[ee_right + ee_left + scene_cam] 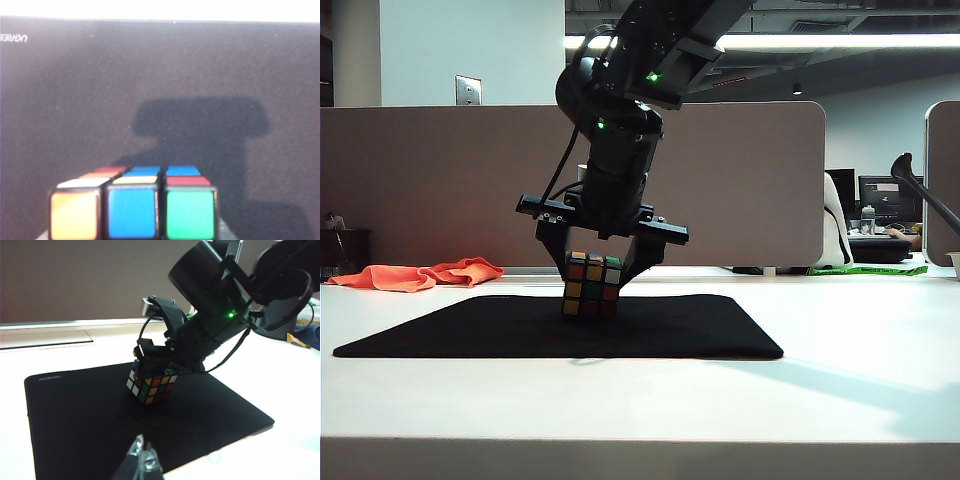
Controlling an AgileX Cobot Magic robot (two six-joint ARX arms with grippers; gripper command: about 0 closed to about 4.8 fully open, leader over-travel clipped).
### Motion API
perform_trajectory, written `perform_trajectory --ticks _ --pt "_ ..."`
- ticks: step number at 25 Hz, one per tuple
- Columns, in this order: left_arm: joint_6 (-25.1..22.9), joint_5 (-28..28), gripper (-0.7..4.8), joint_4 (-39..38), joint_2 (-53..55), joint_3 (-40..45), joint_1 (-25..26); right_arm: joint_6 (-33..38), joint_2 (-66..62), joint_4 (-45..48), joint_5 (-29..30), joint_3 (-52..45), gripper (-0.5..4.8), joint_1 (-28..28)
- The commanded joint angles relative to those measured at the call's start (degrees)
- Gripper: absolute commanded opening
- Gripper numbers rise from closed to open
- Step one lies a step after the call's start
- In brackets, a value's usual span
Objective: Pick up the cube on the right side of the mouse pad, then place it in the center of the mouse pad.
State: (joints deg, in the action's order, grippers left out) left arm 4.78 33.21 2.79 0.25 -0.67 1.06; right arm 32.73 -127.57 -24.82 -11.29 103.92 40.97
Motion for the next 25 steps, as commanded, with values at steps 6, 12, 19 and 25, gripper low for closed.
perform_trajectory --ticks 6,12,19,25 --pt "0.2 -0.2 -0.06 0.7 0.0 -0.2 0.0 0.3 -0.4 -1.1 2.4 0.1 3.18 0.4" --pt "0.2 -0.2 -0.06 0.7 0.0 -0.2 0.0 0.3 -0.4 -0.4 2.2 0.1 3.69 0.3" --pt "0.2 -0.2 -0.06 0.6 0.0 -0.2 0.0 0.3 -0.3 1.7 2.2 0.2 3.9 0.3" --pt "0.2 -0.2 -0.06 -0.3 0.0 -0.2 0.0 -0.5 0.1 0.1 2.2 4.3 4.1 -0.3"
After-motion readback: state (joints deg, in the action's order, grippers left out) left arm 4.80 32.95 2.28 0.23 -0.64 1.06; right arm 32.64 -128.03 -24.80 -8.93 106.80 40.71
